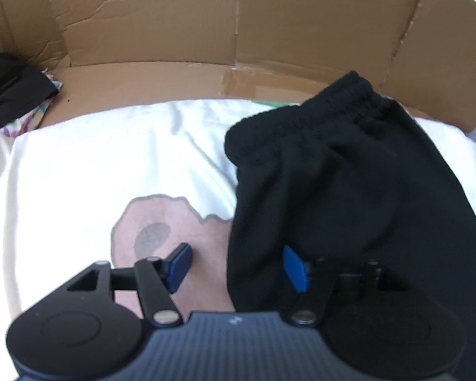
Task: Fold clothes
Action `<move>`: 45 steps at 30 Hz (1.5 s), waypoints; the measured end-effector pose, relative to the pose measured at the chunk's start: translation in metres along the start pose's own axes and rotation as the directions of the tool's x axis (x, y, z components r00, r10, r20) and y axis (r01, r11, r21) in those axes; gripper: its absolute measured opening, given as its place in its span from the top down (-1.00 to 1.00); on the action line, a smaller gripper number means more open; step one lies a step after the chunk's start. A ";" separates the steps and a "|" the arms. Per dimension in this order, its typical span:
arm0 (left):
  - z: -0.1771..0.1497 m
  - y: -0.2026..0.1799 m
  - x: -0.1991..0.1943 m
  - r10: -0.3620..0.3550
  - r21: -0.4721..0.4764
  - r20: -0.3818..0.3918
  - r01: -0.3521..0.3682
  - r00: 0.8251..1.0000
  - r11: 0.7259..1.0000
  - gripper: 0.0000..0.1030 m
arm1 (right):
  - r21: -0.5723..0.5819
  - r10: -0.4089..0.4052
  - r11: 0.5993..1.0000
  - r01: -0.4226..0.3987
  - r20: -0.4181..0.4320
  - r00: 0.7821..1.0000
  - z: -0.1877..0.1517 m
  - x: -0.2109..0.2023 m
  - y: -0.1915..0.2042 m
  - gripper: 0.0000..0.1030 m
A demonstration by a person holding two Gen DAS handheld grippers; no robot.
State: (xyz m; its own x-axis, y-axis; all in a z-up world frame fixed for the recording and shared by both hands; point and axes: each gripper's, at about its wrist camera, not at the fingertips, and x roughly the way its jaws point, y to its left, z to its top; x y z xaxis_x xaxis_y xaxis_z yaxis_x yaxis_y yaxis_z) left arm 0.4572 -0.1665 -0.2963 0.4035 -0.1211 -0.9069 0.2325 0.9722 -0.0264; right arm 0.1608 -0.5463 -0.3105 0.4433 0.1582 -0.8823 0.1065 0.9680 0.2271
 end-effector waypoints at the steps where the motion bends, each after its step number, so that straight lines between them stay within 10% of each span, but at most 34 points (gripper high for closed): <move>1: 0.001 0.000 -0.002 0.005 0.001 0.004 -0.005 1.000 1.000 -0.30 | 0.001 -0.003 1.000 0.003 -0.001 1.000 0.001 0.000 -0.001 0.92; 18: -0.063 -0.057 -0.060 -0.236 0.181 -0.010 0.234 0.972 0.955 0.60 | 0.032 -0.014 0.999 0.014 -0.003 1.000 0.003 -0.012 -0.009 0.88; 29: -0.120 -0.091 -0.053 -0.248 0.270 0.016 0.234 0.969 0.934 0.47 | -0.014 0.005 1.000 -0.004 0.056 0.998 0.019 -0.041 0.018 0.93; 45: -0.209 -0.074 -0.108 -0.371 0.157 -0.041 0.373 0.928 0.914 0.62 | -0.184 0.017 0.983 -0.011 0.031 0.999 0.037 -0.091 0.112 0.88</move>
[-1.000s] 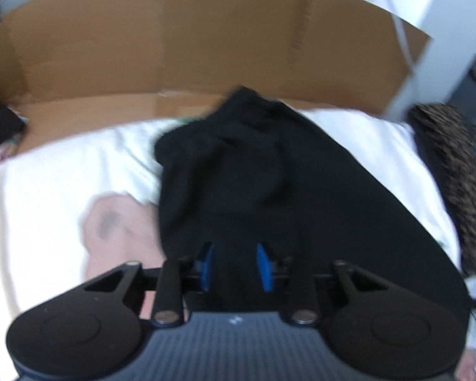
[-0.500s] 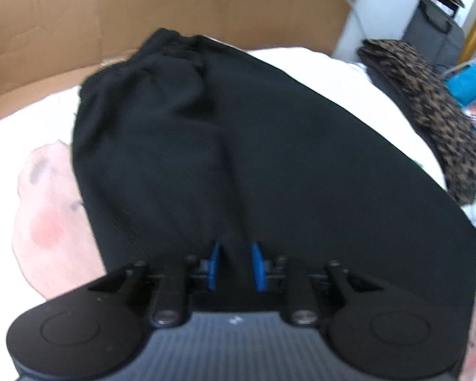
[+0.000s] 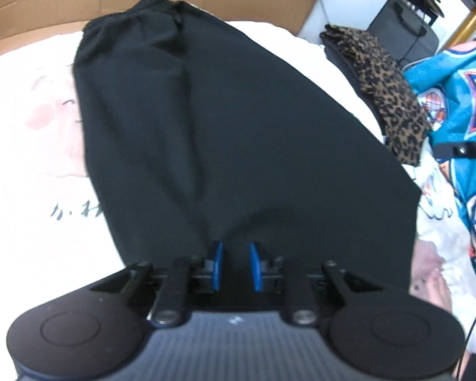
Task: Fold clothes
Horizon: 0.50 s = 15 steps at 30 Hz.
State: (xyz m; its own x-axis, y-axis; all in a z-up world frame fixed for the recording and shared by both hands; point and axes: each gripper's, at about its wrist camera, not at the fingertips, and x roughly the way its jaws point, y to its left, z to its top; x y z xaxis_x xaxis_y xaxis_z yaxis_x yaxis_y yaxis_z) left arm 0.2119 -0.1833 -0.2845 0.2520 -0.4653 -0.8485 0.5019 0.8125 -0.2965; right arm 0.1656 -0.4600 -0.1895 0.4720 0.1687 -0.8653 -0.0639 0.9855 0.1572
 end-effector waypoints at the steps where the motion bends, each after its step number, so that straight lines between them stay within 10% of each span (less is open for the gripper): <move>1: -0.002 0.003 -0.008 -0.006 -0.013 0.012 0.006 1.000 1.000 0.62 | -0.016 0.004 1.000 -0.004 -0.005 1.000 0.002 -0.004 0.005 0.87; 6: -0.009 0.022 -0.044 -0.007 -0.067 0.061 0.011 0.998 0.998 0.60 | -0.090 0.016 0.996 -0.020 -0.054 0.998 0.011 -0.019 0.033 0.30; 15: -0.022 0.069 -0.054 0.026 -0.167 0.085 -0.011 0.996 0.986 0.50 | -0.238 -0.016 0.971 -0.019 -0.144 0.989 0.005 -0.027 0.106 0.29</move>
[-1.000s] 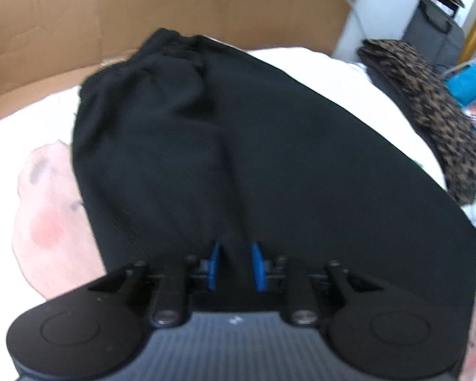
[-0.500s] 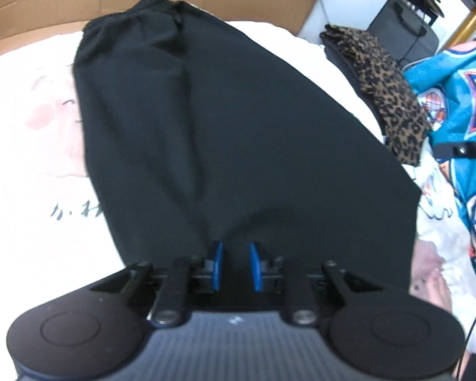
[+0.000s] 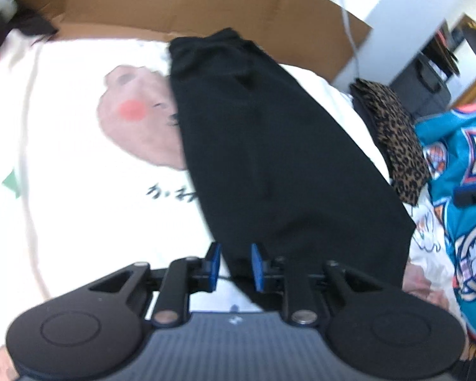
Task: Fold clothes
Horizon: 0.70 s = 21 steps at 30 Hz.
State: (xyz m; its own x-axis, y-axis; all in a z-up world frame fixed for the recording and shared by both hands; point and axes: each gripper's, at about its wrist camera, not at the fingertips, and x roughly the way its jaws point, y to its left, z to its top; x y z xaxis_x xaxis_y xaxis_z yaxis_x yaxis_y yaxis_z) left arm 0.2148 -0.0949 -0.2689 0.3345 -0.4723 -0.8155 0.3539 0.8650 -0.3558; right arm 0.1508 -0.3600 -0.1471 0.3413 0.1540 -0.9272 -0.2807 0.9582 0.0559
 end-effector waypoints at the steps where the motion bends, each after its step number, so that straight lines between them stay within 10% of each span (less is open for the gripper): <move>1: -0.002 0.004 0.001 0.003 -0.010 -0.001 -0.003 1.000 1.000 0.50 | -0.009 0.006 1.000 -0.006 -0.001 1.000 0.000 0.002 0.010 0.29; 21: -0.042 0.007 0.028 -0.082 0.077 -0.002 0.082 0.997 0.994 -0.20 | -0.050 -0.020 0.999 0.018 -0.029 0.999 -0.041 0.095 0.122 0.24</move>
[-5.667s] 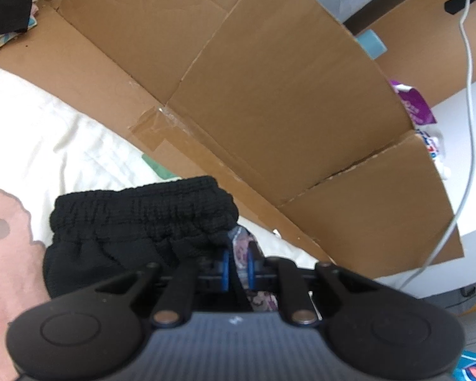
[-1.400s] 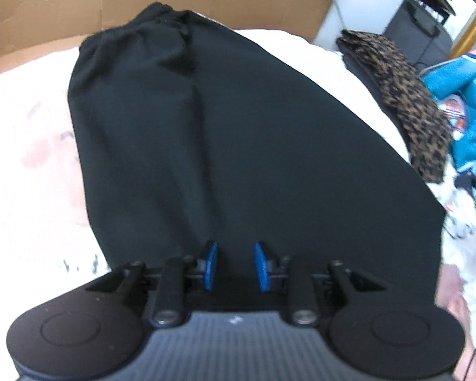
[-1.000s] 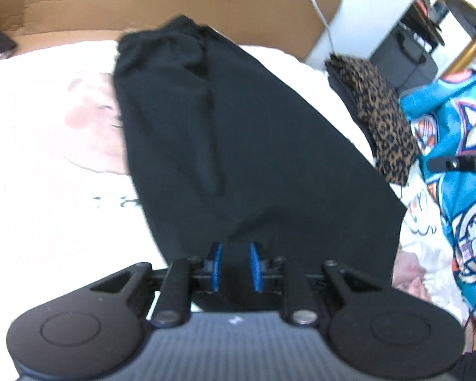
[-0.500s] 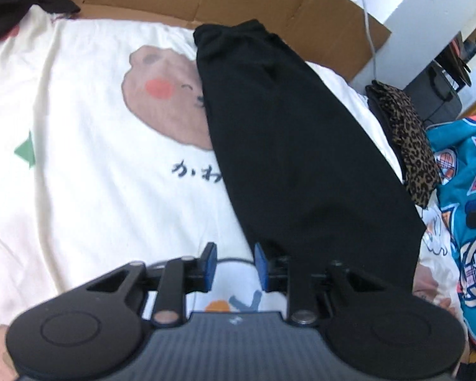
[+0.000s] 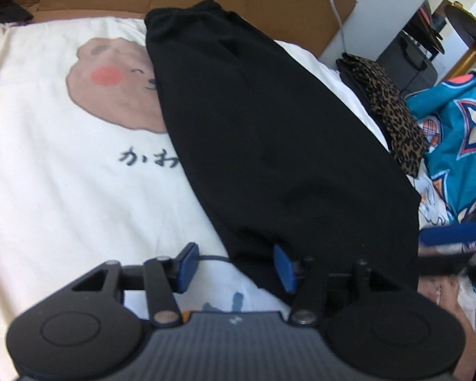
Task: Fold clothes
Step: 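Smooth the folded pants with the left gripper while the right gripper holds the hem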
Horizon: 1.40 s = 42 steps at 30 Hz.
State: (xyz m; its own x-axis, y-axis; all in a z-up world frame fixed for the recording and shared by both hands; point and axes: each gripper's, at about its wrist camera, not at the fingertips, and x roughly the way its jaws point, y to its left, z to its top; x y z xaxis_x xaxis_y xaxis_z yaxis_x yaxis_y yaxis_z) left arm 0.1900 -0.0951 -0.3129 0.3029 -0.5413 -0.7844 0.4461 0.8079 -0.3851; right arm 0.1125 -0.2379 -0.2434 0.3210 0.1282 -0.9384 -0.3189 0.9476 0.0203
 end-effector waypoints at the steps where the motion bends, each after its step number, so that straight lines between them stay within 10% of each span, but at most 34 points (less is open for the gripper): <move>1: -0.001 0.000 0.001 -0.007 -0.004 0.006 0.008 1.000 1.000 -0.22 | -0.008 0.011 1.000 -0.011 -0.015 1.000 -0.001 0.006 0.003 0.24; 9: -0.001 0.007 0.000 -0.078 -0.064 0.060 0.082 0.995 0.995 -0.25 | -0.053 -0.026 0.998 0.025 -0.022 0.999 0.001 0.029 0.011 0.18; 12: -0.002 0.008 -0.003 -0.105 -0.063 0.077 0.110 0.991 0.992 -0.25 | -0.050 -0.023 0.999 0.022 -0.028 0.999 0.003 0.033 0.009 0.77; 19: -0.021 0.008 -0.007 -0.140 0.005 0.040 0.140 0.989 0.990 -0.25 | -0.005 0.004 1.000 -0.004 -0.016 1.000 0.005 0.023 -0.001 0.89; 31: -0.017 -0.031 0.013 -0.037 0.151 0.097 0.022 0.995 0.988 -0.50 | 0.033 0.043 0.999 -0.043 0.020 0.999 0.006 0.007 -0.008 0.89; 42: -0.021 -0.011 0.003 -0.011 0.119 0.113 -0.002 0.994 0.993 0.68 | 0.120 0.084 0.989 -0.083 0.001 0.996 -0.003 -0.002 -0.024 0.80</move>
State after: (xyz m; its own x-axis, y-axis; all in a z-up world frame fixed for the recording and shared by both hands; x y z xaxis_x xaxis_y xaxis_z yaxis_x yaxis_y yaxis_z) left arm 0.1681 -0.1006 -0.3216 0.3908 -0.5732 -0.7202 0.5427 0.7755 -0.3227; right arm 0.1165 -0.2620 -0.2433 0.2944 0.2074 -0.9329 -0.2356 0.9618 0.1394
